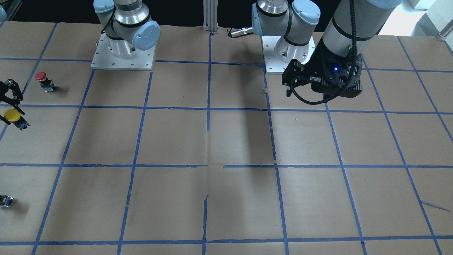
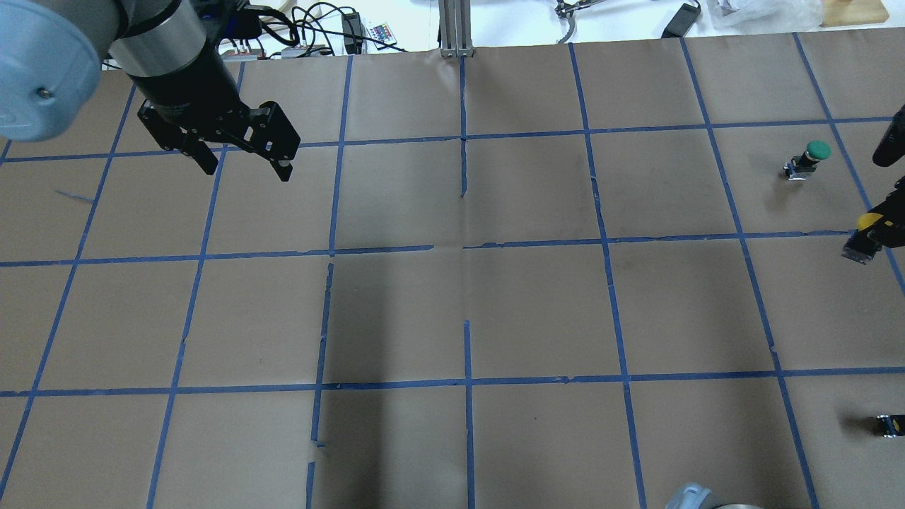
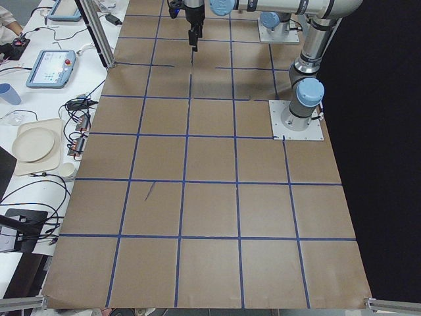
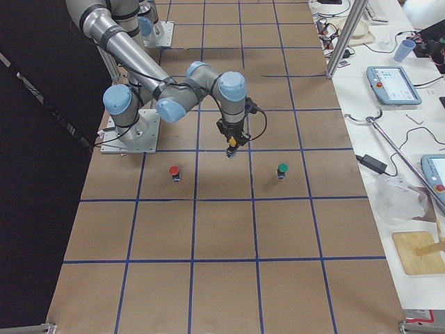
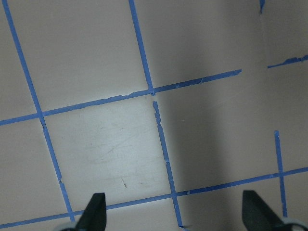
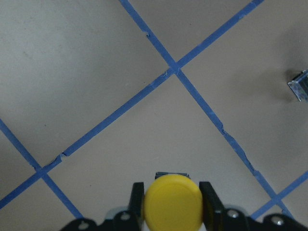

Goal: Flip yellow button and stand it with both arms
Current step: 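Lower the button upright onto the table with the right gripper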

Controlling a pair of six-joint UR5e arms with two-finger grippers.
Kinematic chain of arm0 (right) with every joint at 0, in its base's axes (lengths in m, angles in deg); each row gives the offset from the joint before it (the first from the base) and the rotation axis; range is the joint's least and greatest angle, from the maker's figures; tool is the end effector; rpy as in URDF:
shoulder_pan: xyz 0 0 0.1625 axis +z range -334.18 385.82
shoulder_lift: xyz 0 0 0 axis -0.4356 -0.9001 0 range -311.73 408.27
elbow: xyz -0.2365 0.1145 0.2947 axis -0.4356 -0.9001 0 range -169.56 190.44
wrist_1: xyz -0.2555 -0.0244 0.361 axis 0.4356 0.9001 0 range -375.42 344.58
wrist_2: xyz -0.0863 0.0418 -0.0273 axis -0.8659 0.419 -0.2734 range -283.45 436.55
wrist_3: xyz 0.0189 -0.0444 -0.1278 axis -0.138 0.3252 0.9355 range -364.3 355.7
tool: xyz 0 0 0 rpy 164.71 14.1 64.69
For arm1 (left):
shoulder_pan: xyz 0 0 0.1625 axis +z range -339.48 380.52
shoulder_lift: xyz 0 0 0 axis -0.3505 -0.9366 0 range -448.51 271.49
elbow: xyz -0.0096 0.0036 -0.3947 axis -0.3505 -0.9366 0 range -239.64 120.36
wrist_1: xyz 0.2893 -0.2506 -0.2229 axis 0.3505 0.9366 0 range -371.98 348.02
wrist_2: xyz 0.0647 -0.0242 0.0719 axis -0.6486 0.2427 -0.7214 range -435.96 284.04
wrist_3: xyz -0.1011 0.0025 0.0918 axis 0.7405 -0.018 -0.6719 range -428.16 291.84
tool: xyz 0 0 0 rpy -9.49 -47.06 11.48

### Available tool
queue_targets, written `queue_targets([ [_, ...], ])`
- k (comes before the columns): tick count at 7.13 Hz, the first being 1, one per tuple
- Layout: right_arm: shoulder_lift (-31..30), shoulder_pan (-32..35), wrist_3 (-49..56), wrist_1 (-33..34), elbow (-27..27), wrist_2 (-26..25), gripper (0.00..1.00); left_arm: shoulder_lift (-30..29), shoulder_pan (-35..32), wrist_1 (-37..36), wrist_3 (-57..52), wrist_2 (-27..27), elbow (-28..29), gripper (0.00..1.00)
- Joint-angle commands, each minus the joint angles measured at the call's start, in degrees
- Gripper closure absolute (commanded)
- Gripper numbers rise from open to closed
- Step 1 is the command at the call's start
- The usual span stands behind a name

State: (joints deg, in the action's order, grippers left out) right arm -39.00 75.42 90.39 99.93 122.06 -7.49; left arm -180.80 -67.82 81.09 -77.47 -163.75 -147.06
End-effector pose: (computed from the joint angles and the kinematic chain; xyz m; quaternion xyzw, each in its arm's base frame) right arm -0.2156 -0.4805 0.2486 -0.4560 0.8884 -0.0514 0.0118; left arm -0.1231 -0.5350 0.4179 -0.0662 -0.9973 -0.0222 0.0215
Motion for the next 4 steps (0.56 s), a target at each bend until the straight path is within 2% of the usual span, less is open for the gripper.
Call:
queue_targets([
  [1, 0.26, -2.05, 12.98, 5.21, 3.94, 1.86, 0.8, 0.28, 0.8, -0.08, -0.27, -1.4, 0.14, 0.01],
  [3, 2.0, -5.28, 17.52, 5.49, 4.13, 2.03, 0.79, 0.45, 0.28, 0.01, -0.27, -1.94, 0.94, 0.01],
  [4, 4.19, -6.61, 19.37, 5.41, 3.95, 3.86, 0.79, 0.36, -0.25, -0.08, -0.27, -3.25, 1.03, 0.01],
])
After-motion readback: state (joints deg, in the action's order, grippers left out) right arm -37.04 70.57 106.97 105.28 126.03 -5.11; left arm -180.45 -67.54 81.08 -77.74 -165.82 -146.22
